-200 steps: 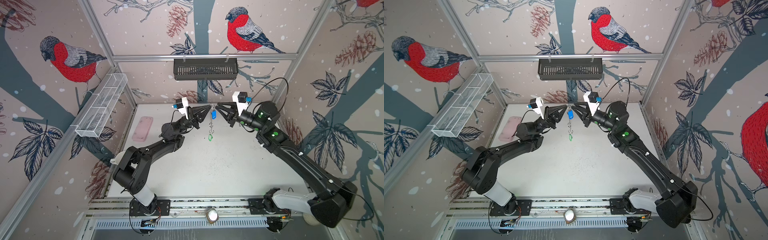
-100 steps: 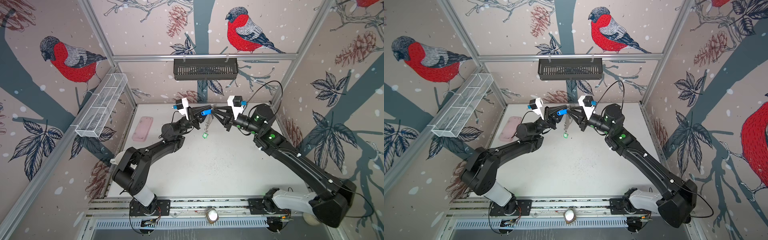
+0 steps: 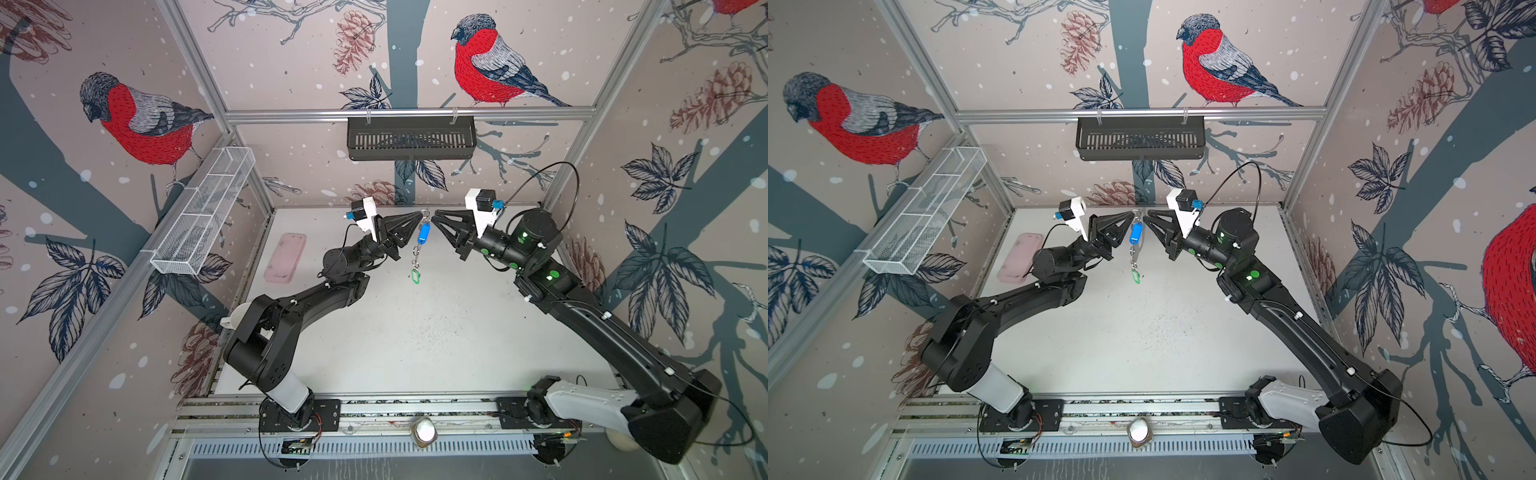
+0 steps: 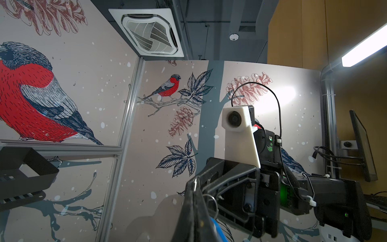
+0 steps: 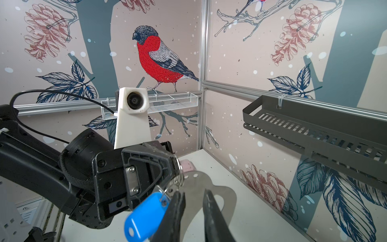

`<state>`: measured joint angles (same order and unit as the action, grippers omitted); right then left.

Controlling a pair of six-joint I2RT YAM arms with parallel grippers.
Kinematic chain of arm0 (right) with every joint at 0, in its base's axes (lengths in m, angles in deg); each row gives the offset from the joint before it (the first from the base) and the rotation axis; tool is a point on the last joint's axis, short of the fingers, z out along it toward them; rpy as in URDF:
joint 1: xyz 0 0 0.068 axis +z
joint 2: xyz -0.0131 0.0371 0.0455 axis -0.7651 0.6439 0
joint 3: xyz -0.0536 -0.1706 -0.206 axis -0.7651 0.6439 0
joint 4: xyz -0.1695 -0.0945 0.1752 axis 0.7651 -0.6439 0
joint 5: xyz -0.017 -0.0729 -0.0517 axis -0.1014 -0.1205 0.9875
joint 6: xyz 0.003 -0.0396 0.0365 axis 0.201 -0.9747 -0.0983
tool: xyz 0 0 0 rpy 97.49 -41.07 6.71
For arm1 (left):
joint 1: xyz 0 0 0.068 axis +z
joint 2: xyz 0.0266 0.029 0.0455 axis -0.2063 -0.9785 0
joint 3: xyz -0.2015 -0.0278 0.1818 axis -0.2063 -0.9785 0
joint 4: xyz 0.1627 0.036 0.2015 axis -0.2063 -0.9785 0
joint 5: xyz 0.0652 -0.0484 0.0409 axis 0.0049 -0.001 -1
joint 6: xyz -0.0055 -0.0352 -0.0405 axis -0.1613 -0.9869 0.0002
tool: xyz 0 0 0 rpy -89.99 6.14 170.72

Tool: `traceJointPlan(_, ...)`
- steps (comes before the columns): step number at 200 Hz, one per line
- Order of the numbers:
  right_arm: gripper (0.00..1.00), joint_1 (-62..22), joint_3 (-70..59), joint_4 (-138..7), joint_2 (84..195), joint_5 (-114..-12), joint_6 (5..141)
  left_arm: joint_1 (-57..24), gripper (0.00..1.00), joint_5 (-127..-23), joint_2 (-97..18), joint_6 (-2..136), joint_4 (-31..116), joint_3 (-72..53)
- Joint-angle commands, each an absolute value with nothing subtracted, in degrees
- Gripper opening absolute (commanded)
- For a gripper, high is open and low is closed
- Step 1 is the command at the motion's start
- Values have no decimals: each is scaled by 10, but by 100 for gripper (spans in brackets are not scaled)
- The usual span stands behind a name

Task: Attach keys to a key ring
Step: Insert the key into the keyring.

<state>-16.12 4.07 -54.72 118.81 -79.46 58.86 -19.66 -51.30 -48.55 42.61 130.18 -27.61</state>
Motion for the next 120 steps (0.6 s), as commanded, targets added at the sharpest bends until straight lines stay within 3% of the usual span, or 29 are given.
traceJointPlan(1, 21, -162, 32, -530, 1191, -804, 597, -197, 0, -508, -485, 430, 1395, -276)
traceJointPlan(120, 18, -160, 18, -535, 1208, -823, 594, -197, 0, -501, -494, 418, 1408, -270)
